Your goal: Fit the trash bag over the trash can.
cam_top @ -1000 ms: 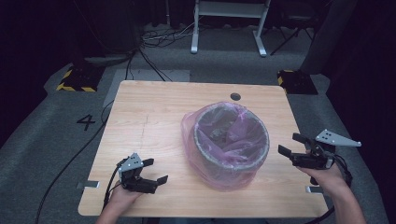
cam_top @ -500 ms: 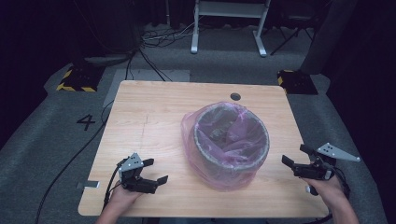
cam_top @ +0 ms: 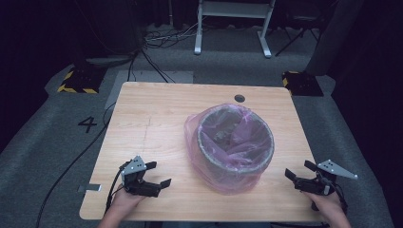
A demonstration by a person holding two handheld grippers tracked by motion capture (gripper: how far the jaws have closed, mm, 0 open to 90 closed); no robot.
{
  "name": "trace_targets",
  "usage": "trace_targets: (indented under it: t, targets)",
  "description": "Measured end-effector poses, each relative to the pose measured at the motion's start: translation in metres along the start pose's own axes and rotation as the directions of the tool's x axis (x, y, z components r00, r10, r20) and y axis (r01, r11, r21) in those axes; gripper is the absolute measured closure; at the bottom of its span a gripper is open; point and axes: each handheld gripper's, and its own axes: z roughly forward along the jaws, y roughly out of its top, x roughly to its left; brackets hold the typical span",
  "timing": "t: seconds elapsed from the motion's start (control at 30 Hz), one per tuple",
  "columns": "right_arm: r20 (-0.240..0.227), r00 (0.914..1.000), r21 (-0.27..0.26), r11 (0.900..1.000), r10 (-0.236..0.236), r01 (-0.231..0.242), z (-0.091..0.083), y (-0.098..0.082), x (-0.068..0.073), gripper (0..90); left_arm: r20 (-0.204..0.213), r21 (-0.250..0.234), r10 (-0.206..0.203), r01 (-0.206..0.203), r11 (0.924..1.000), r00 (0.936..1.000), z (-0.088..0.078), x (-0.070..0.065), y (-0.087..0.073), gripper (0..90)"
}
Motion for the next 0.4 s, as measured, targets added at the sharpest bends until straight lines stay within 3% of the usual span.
trace_targets:
  t: [0.2,0.4]
  targets:
    - [0.042,0.9991,0.017,1.000,-0.002,0.001,0.002,-0.014,0.003,0.0,-0.002,0.000,0.002,-0.002,1.0000,1.0000,0.000,-0.001,0.000,6.4]
    - [0.043,0.9991,0.043,0.999,0.003,-0.005,0.007,-0.021,0.005,0.0,-0.007,0.004,-0.002,0.002,1.0000,1.0000,0.001,0.000,0.000,5.9]
